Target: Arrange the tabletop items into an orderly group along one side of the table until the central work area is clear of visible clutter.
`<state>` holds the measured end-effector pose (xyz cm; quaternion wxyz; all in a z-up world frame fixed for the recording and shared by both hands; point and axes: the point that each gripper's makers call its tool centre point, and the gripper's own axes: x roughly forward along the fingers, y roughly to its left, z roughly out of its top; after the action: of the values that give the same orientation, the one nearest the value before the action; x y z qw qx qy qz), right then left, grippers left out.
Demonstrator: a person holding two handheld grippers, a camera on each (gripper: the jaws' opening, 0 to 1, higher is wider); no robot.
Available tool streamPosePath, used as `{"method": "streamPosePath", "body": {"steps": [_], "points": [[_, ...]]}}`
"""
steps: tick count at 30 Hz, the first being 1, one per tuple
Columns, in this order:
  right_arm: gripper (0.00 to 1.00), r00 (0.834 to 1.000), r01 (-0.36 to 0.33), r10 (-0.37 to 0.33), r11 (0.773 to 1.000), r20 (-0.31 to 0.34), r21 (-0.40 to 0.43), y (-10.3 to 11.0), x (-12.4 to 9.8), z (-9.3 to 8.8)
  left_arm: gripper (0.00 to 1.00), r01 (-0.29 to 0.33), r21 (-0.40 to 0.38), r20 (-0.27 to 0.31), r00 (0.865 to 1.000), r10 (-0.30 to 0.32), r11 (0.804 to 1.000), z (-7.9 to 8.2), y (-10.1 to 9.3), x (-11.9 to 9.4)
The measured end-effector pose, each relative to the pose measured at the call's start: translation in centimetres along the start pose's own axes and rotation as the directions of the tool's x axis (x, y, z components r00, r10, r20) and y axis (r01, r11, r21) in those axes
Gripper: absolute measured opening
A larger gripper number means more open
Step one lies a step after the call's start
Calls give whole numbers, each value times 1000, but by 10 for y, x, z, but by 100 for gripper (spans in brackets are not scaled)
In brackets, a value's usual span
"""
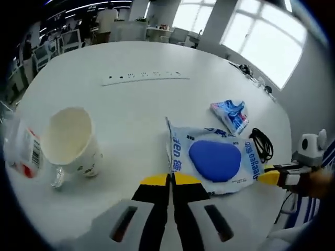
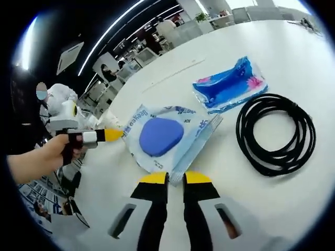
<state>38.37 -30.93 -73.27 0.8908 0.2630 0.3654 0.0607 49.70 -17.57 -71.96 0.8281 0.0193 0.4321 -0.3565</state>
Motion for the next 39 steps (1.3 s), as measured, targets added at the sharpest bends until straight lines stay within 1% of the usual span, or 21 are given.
{"method": "streamPosePath", "body": {"steps": [6, 7, 10, 11, 13, 15, 18, 20, 24, 26, 29, 31, 33, 35, 36, 37, 39], "points": [[7, 1000, -6, 7, 999, 12, -43, 5, -3, 19, 0, -9, -11, 42, 999, 9, 1000, 5, 2, -12], [7, 1000, -9, 10, 998, 15, -60, 8, -3, 24, 0, -19, -6, 59, 998, 19, 1000, 8, 3, -15], [7, 1000, -14, 16, 997, 16, -81, 11, 1, 32, 0, -32, -13, 84, 996, 33, 999, 12, 6, -21], [7, 1000, -14, 15, 995, 14, -101, 14, 3, 35, 0, -37, -18, 92, 995, 38, 999, 13, 8, -22], [7, 1000, -18, 19, 991, 4, -131, 15, 13, 44, 0, -48, -24, 98, 994, 51, 999, 13, 12, -23], [7, 1000, -20, 20, 990, 3, -142, 15, 15, 48, 0, -55, -30, 97, 994, 58, 998, 12, 16, -24], [7, 1000, -29, 29, 981, 0, -191, 17, 23, 58, 0, -64, -51, 103, 992, 69, 997, 11, 21, -25], [6, 1000, -29, 29, 977, -5, -211, 16, 28, 62, 0, -70, -59, 105, 992, 76, 996, 11, 23, -26], [6, 999, -34, 31, 965, -17, -259, 17, 36, 68, 0, -78, -80, 97, 992, 85, 994, 10, 28, -24], [6, 999, -37, 31, 955, -24, -294, 17, 40, 70, 0, -84, -83, 95, 991, 91, 993, 9, 29, -23], [6, 999, -39, 30, 953, -36, -301, 14, 52, 73, 0, -88, -91, 82, 992, 95, 992, 7, 33, -18], [5, 999, -41, 28, 949, -44, -312, 15, 50, 72, 0, -94, -91, 76, 992, 101, 991, 7, 37, -15], [5, 998, -41, 26, 946, -50, -322, 13, 59, 76, 0, -97, -93, 74, 992, 105, 991, 7, 40, -12], [5, 998, -40, 23, 943, -56, -332, 11, 58, 71, 0, -100, -72, 84, 991, 106, 992, 8, 42, -9], [5, 998, -40, 21, 943, -59, -330, 10, 60, 72, 0, -104, -67, 79, 991, 109, 992, 7, 42, -7], [5, 998, -41, 21, 944, -63, -326, 10, 64, 73, 0, -108, -69, 68, 991, 113, 992, 5, 44, -6], [5, 998, -39, 18, 944, -66, -329, 8, 72, 77, 0, -108, -76, 67, 991, 113, 991, 4, 44, -6]]}}
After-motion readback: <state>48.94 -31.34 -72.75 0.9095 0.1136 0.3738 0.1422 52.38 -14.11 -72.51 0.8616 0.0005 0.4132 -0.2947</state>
